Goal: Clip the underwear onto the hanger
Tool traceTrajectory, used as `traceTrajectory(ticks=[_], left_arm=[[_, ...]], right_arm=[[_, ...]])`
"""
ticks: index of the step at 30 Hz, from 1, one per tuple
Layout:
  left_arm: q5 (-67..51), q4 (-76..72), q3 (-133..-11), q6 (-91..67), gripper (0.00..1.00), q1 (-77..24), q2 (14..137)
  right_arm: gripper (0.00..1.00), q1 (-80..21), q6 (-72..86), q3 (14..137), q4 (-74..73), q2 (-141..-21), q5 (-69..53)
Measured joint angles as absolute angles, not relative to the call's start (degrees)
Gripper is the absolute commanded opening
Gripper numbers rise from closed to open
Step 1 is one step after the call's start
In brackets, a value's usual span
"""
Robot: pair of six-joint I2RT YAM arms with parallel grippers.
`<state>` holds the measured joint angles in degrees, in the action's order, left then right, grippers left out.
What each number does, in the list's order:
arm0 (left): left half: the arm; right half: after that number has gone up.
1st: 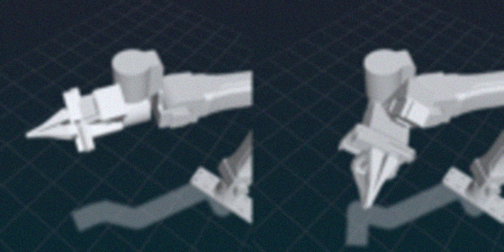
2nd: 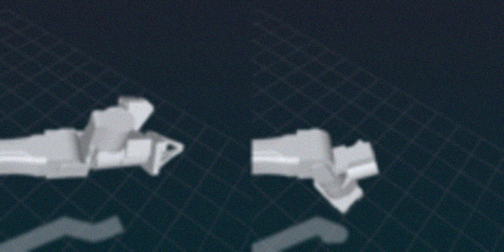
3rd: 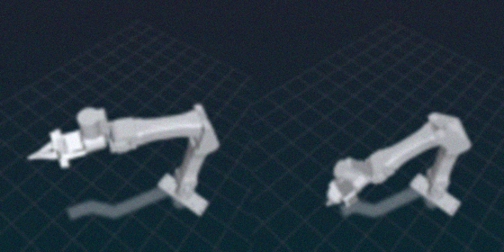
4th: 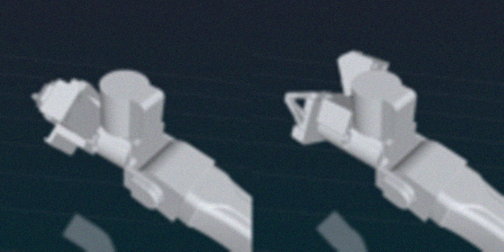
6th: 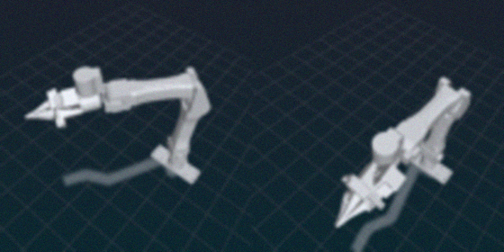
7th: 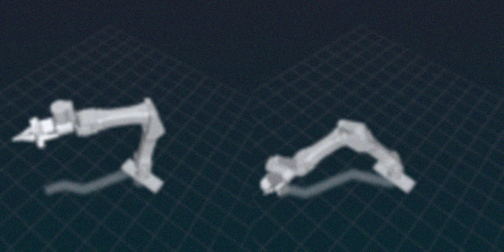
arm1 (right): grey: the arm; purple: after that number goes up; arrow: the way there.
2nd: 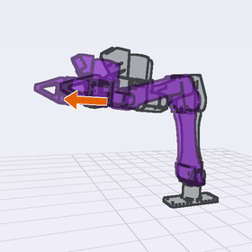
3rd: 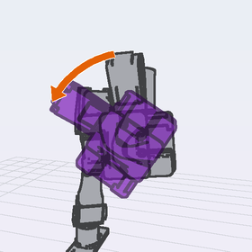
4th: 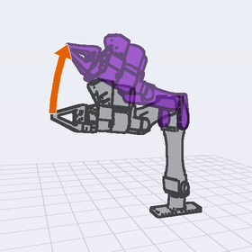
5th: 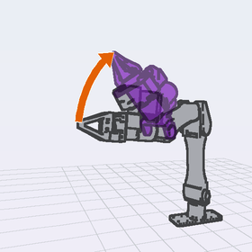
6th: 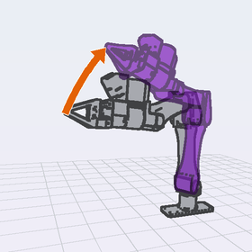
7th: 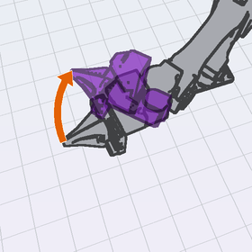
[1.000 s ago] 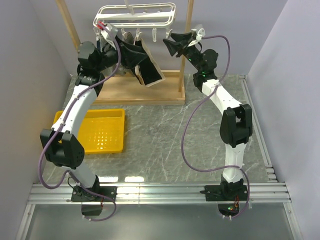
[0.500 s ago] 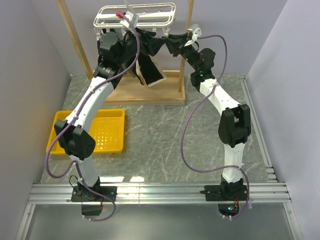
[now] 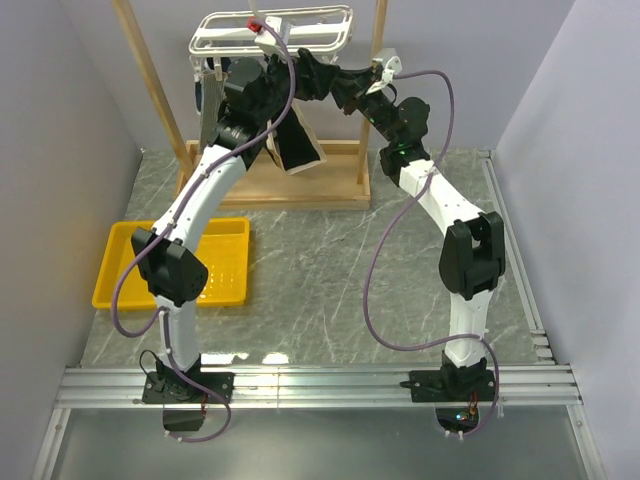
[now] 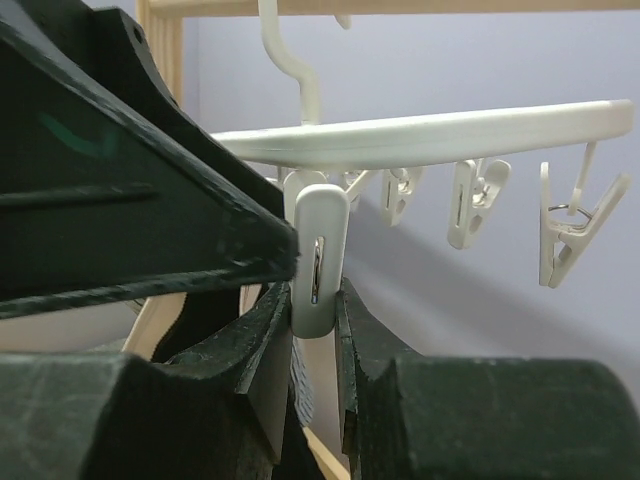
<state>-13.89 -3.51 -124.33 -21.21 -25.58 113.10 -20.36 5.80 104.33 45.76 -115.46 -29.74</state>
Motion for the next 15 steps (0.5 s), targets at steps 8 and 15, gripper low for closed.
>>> traceTrajectory(ticks=[8, 15], left_arm=[[-12.1, -3.6, -124.8, -23.0, 0.66, -25.9, 113.5], [-12.1, -4.1, -126.3, -23.9, 0.64, -26.2, 115.0]], right_arm=[[0.00, -20.4, 5.4, 103.0, 45.8, -114.4, -29.8], [0.00, -20.5, 4.9, 102.6, 45.8, -114.3, -29.8]])
